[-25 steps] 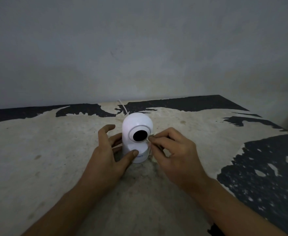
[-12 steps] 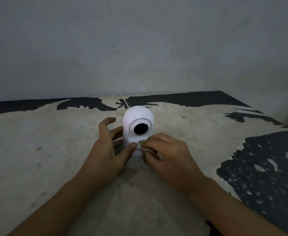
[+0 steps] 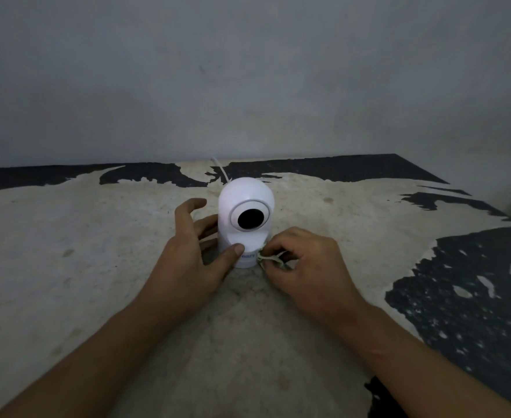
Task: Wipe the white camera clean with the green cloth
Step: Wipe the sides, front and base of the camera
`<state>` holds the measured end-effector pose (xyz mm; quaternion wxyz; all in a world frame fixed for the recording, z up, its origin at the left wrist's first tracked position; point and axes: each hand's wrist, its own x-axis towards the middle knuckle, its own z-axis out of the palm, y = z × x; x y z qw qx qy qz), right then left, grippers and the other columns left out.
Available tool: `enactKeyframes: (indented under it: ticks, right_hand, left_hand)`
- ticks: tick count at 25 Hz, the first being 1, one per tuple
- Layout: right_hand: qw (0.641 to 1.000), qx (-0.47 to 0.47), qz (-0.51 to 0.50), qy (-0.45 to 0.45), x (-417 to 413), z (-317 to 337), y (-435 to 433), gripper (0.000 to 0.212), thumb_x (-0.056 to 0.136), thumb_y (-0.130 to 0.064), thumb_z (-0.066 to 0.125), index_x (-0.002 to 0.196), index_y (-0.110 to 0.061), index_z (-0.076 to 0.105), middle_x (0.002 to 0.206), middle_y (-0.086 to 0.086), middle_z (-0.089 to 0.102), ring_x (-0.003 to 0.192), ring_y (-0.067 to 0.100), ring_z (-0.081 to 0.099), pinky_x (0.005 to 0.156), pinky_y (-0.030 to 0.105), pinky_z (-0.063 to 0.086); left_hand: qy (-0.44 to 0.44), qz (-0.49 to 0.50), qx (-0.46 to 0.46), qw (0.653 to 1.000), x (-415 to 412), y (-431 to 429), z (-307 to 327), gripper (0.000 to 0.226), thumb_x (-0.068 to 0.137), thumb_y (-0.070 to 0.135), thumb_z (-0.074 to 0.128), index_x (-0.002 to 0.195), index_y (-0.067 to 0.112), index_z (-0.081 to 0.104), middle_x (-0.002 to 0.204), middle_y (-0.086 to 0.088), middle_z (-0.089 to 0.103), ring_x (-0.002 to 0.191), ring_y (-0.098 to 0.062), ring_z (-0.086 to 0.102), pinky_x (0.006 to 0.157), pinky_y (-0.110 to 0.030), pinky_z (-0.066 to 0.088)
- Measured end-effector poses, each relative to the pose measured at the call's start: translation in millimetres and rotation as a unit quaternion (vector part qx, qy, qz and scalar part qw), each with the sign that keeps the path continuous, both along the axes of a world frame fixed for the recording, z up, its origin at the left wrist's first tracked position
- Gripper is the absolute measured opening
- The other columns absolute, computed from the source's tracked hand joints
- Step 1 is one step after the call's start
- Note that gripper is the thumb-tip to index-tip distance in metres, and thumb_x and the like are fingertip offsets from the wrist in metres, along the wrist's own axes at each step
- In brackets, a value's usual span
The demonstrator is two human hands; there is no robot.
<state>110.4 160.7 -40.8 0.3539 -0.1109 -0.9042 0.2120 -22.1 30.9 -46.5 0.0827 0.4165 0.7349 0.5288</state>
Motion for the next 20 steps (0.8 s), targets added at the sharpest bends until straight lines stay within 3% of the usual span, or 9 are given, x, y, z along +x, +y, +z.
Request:
enactKeyframes:
  ticks: [4,8,12,15,17,20]
  right_hand:
    - [0.999,-0.02,-0.044,0.025,-3,3,6,0.019,0.069,0.0,0.076,0.083,-0.012,0.072,0.08,0.0,0.069,0.069,0.008,0.062,0.065,0.02,0.055]
    - [0.999,-0.002,0.023,-0.033,1,2,-5,0.017,0.071,-0.004,0.076,0.085,-0.012,0.072,0.081,0.0,0.068,0.069,0.006,0.06,0.063,0.019,0.052]
    - [0.989,-0.064,-0.043,0.127,-4,13,-1,0.018,0.076,-0.002,0.075,0.09,-0.011,0.07,0.085,-0.001,0.068,0.075,0.005,0.063,0.066,0.014,0.052]
    - [0.982,-0.082,-0.047,0.163,-8,14,-7,0.017,0.079,-0.001,0.073,0.093,-0.011,0.07,0.086,-0.001,0.069,0.078,0.006,0.065,0.067,0.016,0.053]
    - [0.981,-0.044,-0.029,0.189,-11,19,-7,0.017,0.082,-0.001,0.071,0.098,-0.007,0.07,0.093,0.002,0.069,0.086,0.007,0.064,0.074,0.018,0.053]
    - [0.98,0.115,0.0,0.164,-18,22,-9,0.021,0.085,-0.003,0.068,0.106,-0.002,0.069,0.106,0.011,0.07,0.098,0.02,0.062,0.087,0.028,0.051]
  left_hand:
    - [0.007,0.003,-0.005,1.0,0,1,0,0.079,0.074,0.031,0.068,0.132,0.036,0.014,0.141,-0.003,0.045,0.116,-0.01,0.048,0.097,-0.028,0.039]
    - [-0.001,-0.001,-0.004,1.0,1,0,-1,0.079,0.073,0.031,0.068,0.132,0.036,0.015,0.14,-0.003,0.045,0.114,-0.009,0.049,0.096,-0.029,0.04]
    - [-0.002,-0.003,-0.011,1.0,0,0,1,0.078,0.074,0.031,0.068,0.131,0.036,0.015,0.141,-0.003,0.044,0.115,-0.008,0.047,0.097,-0.03,0.04]
    - [-0.001,-0.011,-0.01,1.0,0,0,3,0.077,0.074,0.031,0.068,0.13,0.037,0.015,0.141,-0.002,0.045,0.11,-0.003,0.045,0.095,-0.025,0.038]
    - [-0.009,-0.012,-0.007,1.0,0,-1,3,0.076,0.074,0.031,0.068,0.129,0.04,0.015,0.14,0.0,0.046,0.109,-0.002,0.046,0.095,-0.025,0.039]
    - [-0.027,-0.016,-0.002,1.0,0,0,2,0.077,0.074,0.032,0.068,0.128,0.043,0.015,0.141,0.001,0.045,0.111,-0.005,0.048,0.096,-0.029,0.042]
